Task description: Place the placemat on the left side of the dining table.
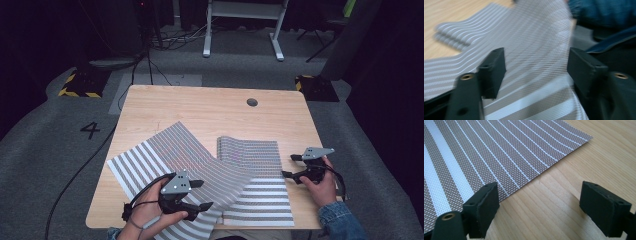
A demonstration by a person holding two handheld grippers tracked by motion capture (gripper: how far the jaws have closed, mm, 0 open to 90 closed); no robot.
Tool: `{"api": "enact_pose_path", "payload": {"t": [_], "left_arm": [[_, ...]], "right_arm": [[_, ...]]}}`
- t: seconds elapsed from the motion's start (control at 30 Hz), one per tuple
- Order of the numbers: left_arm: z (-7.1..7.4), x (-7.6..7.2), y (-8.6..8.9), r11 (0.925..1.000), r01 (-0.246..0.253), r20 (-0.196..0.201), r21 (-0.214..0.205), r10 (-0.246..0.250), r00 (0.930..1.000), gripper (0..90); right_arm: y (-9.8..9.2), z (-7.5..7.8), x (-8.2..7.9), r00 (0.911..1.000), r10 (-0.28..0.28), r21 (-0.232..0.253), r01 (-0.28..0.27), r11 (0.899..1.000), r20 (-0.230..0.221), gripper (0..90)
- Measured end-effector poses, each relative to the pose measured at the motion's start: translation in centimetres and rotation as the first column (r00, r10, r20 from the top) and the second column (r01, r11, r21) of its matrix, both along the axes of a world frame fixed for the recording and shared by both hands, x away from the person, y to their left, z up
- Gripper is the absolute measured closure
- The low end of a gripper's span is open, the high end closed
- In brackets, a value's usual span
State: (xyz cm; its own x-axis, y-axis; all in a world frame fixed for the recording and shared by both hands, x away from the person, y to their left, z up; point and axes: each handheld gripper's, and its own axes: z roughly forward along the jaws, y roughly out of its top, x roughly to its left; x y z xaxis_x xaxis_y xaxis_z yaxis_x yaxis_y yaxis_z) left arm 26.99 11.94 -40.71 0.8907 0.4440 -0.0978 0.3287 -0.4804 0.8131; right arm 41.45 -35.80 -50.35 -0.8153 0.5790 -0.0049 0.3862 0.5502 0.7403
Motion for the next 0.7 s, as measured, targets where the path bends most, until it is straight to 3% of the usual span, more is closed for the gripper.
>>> {"api": "enact_pose_path", "payload": {"t": [0.07, 0.13, 0.17, 0.23, 0.33, 0.37, 0.43, 0.47, 0.57, 0.6, 0.7], "left_arm": [[-0.3, 0.4, 0.7, 0.9994, -0.035, -0.011, -0.005, 0.035, 0.9993, 34.0], [-0.5, 0.7, 1.5, 0.9953, -0.085, -0.028, -0.047, 0.083, 0.9961, 35.7], [-0.5, 0.9, 1.9, 0.9890, -0.133, -0.035, -0.066, 0.131, 0.9908, 35.5], [-0.5, 1.6, 3.1, 0.9691, -0.240, -0.022, -0.057, 0.239, 0.9708, 34.7], [-0.7, 2.5, 5.0, 0.9229, -0.384, -0.016, -0.024, 0.384, 0.9232, 34.6], [-0.9, 2.9, 5.8, 0.9012, -0.433, -0.026, -0.019, 0.432, 0.9013, 34.5], [-1.3, 3.4, 6.8, 0.8725, -0.489, -0.027, 0.006, 0.489, 0.8721, 32.6], [-1.7, 3.8, 7.3, 0.8526, -0.522, -0.026, 0.021, 0.523, 0.8522, 32.1], [-2.8, 4.8, 8.9, 0.8042, -0.592, -0.048, 0.049, 0.594, 0.8029, 31.4], [-3.1, 5.1, 9.4, 0.7946, -0.604, -0.057, 0.066, 0.607, 0.7928, 31.3], [-4.3, 5.9, 10.5, 0.7459, -0.658, -0.063, 0.105, 0.665, 0.7442, 29.9]], "right_arm": [[0.0, 0.0, 0.0, 1.0000, 0.000, 0.000, 0.000, 1.000, 0.000, 16.2], [0.0, 0.0, 0.0, 1.0000, 0.000, 0.000, 0.000, 1.000, 0.000, 16.2], [0.0, 0.0, 0.0, 1.0000, 0.000, 0.000, 0.000, 1.000, 0.000, 16.2], [0.0, 0.0, 0.0, 1.0000, 0.001, 0.000, -0.001, 1.000, 0.002, 16.2], [0.0, 0.0, 0.0, 1.0000, 0.000, 0.000, 0.000, 1.000, 0.000, 16.2], [0.0, 0.0, 0.0, 1.0000, 0.000, 0.000, 0.000, 1.000, 0.000, 16.2], [0.0, 0.0, 0.0, 1.0000, 0.001, 0.000, -0.001, 1.000, 0.002, 16.2], [0.0, 0.0, 0.0, 1.0000, 0.001, 0.000, -0.001, 1.000, 0.002, 16.2], [0.0, 0.0, 0.0, 1.0000, 0.000, 0.000, 0.000, 1.000, 0.000, 16.2], [0.0, 0.0, 0.0, 1.0000, 0.000, 0.000, 0.000, 1.000, 0.000, 16.2], [0.0, 0.0, 0.0, 1.0000, 0.000, 0.000, 0.000, 1.000, 0.000, 16.2]]}}
